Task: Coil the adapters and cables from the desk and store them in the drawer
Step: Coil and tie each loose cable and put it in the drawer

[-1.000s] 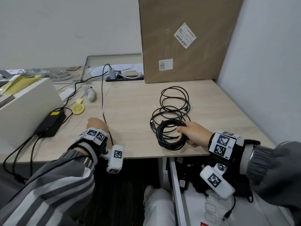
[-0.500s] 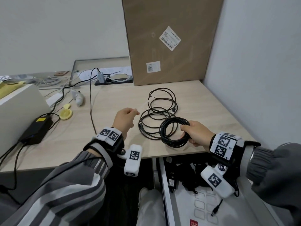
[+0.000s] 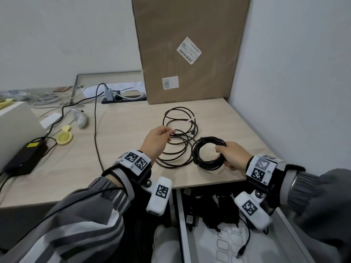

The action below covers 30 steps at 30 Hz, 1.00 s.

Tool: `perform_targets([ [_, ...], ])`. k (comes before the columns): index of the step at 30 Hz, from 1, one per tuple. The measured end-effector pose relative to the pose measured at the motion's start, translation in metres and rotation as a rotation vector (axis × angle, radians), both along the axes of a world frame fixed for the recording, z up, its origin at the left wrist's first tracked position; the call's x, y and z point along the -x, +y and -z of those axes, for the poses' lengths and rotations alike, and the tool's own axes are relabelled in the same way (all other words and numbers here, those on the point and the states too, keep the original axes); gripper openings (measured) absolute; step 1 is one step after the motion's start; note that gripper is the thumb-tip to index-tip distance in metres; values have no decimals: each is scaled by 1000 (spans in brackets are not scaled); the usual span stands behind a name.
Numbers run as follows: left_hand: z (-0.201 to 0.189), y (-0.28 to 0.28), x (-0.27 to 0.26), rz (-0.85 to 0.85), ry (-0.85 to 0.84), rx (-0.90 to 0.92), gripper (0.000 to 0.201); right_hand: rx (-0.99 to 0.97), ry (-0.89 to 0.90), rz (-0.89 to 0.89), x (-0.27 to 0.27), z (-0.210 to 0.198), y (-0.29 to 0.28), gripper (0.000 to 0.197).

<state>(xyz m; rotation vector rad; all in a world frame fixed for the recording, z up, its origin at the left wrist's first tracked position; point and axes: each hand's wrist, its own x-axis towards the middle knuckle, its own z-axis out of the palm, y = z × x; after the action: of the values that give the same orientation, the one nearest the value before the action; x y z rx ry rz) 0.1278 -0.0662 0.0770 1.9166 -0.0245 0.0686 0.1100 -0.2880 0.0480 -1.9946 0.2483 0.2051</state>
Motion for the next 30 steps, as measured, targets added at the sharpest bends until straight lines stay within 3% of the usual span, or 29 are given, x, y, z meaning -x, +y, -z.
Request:
perform_targets([
  [4,-5,-1,3,-28,-39,-118,39,32,-18,27,-4,-2,-10,7],
  [17,-22,1,24,56,33,-207,24,411,-154,155,-11,0,-29,23],
  [23,-25,-10,28,81,66,-311,21,389,-227,110,-7,-4,-25,27],
  [30,-17,-31,26,246,148,-145,25,387,-353,-17,7,-13,-7,19],
])
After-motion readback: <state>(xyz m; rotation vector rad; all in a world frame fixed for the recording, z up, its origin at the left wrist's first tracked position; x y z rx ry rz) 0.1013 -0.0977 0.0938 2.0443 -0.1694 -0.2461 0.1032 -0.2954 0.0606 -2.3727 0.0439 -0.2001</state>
